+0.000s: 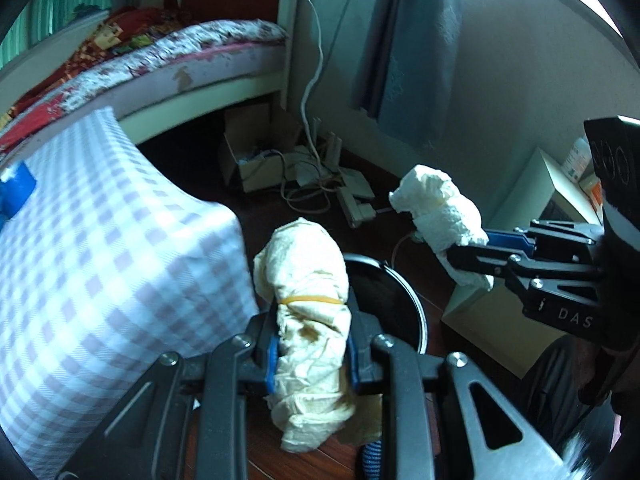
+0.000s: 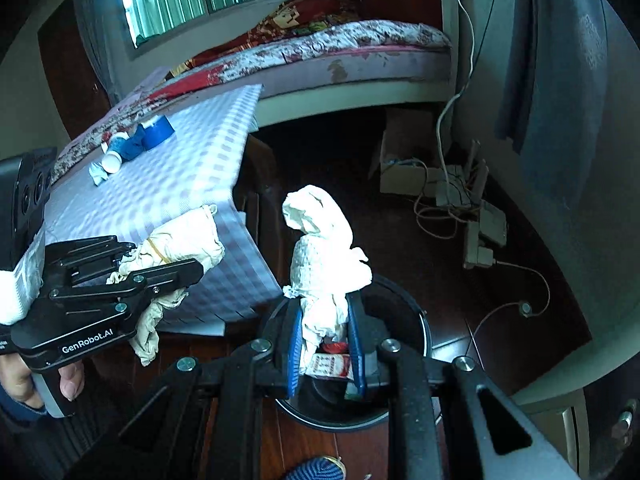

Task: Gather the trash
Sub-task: 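Carry the bundle and tissue over the black bin and release both, then grasp the light blue face mask with the left gripper while the right grasps the blue bowl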

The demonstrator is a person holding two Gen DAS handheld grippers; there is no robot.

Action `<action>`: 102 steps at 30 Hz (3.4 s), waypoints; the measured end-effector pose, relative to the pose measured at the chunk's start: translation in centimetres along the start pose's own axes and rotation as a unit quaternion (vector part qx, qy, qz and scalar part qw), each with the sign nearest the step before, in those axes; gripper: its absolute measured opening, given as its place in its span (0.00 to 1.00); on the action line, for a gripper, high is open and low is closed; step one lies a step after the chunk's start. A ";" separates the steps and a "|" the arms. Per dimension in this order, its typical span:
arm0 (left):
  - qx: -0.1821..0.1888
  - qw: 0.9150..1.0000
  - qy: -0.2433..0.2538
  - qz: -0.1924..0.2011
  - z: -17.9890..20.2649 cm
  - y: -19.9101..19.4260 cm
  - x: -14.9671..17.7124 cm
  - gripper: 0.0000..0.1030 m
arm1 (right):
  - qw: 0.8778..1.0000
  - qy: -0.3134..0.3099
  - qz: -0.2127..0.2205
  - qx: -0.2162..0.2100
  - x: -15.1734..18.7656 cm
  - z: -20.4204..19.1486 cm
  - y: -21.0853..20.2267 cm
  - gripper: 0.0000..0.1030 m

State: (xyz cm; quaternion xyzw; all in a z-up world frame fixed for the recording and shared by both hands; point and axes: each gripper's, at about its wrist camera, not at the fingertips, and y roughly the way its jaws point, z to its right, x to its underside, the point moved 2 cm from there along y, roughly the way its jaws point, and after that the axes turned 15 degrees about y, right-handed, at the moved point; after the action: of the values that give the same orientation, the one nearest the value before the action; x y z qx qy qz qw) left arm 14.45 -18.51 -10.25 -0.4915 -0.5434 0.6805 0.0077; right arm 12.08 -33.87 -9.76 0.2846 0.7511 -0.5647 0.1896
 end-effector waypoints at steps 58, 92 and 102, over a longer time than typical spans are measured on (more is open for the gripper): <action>-0.100 0.992 -0.077 -0.024 -5.3 -1.4 3.9 0.98 | 0.996 -0.010 -0.021 0.089 0.8 -0.4 4.2 0.99; -0.219 0.955 -0.198 0.016 -16.7 -11.8 11.1 0.99 | 0.992 -0.122 0.017 -0.021 -2.1 -18.1 4.4 0.99; -0.266 0.934 -0.237 -0.001 -23.1 -14.2 14.3 0.99 | 0.984 -0.166 0.009 -0.058 -3.8 -25.4 7.5 0.99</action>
State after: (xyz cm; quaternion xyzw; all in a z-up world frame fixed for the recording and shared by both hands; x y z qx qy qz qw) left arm 15.30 11.98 -7.40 -0.2993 -0.6912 0.6079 -0.2513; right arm 20.70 -8.91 -5.60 0.1818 0.7384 -0.5577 0.3326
